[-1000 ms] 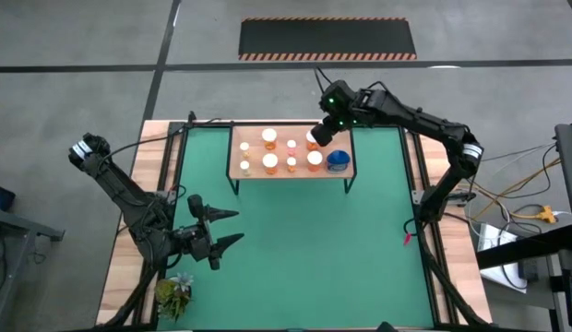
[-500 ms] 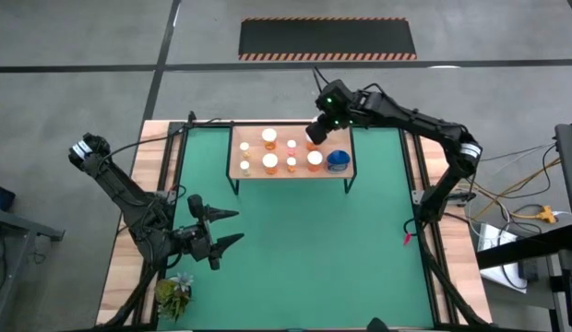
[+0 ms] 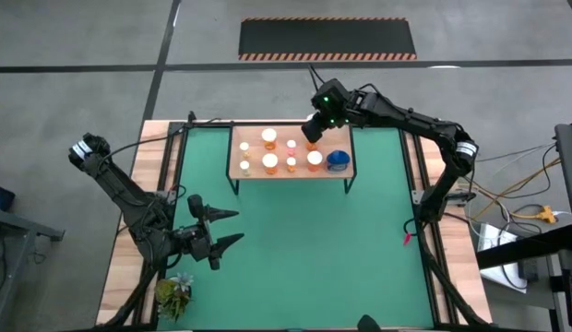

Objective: Pick and place medicine bottles onto shelf by color
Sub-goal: Put the big orange pill bottle on the shelf

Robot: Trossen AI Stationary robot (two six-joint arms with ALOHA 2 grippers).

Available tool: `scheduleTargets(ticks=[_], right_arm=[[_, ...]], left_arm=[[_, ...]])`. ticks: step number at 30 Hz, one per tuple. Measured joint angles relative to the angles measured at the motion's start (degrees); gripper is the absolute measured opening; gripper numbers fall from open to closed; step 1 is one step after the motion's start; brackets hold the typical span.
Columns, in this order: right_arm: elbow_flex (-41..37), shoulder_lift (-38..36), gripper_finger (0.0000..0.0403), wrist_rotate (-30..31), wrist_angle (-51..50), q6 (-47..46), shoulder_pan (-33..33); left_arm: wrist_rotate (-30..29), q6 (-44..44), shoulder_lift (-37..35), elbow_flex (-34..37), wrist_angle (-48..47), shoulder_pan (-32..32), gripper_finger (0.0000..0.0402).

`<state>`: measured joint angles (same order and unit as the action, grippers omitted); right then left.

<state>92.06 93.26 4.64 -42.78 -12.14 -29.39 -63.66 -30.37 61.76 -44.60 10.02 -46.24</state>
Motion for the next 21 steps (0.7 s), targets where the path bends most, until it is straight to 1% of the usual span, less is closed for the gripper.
scheduleTargets(ticks=[2,5,21], right_arm=[[0.3,0.0,0.0009,-1.4,-0.2,0.0,0.0],[0.6,0.0,0.0009,-1.8,0.3,0.0,0.2],[0.5,-0.2,0.0009,-1.8,1.1,0.1,0.3]], left_arm=[[0.0,0.0,0.0,0.0,0.0,0.0,0.027],[0.0,0.0,0.0,0.0,0.0,0.0,0.027],[0.0,0.0,0.0,0.0,0.0,0.0,0.027]])
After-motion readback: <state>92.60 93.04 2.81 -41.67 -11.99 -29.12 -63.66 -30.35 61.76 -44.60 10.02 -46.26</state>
